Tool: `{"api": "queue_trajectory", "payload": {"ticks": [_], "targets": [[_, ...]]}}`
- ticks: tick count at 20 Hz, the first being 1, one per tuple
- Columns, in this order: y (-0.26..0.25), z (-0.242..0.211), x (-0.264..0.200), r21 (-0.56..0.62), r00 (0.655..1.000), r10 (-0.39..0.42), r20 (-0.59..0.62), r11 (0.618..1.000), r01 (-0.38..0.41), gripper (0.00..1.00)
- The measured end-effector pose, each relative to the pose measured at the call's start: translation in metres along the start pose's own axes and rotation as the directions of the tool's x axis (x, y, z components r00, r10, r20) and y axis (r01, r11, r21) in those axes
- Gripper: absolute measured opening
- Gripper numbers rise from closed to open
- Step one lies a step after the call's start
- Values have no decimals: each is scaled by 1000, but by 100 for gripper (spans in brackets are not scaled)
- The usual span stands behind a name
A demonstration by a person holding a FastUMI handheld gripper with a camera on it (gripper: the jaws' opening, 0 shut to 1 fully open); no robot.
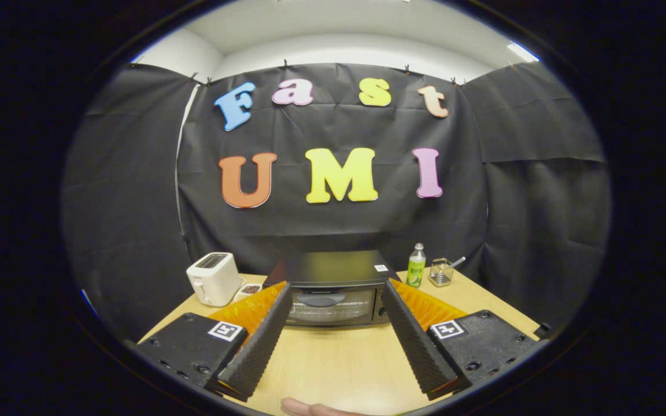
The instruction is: Open the toaster oven, put the food inside, and close the toaster oven door.
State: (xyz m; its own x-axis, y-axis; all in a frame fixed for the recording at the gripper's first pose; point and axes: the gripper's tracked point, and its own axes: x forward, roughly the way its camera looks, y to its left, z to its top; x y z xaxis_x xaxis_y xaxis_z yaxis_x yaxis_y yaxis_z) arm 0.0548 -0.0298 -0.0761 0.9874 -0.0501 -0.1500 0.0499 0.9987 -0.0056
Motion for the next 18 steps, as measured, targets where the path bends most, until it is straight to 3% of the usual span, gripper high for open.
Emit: {"api": "queue_trajectory", "payload": {"ticks": [6,11,18], "targets": [[7,-35,83,-39,997,3,-83,999,-7,100],[14,-62,155,-1,993,51,-109,999,-51,100],[10,-105,236,-48,989,26,-147,998,-34,100]]}}
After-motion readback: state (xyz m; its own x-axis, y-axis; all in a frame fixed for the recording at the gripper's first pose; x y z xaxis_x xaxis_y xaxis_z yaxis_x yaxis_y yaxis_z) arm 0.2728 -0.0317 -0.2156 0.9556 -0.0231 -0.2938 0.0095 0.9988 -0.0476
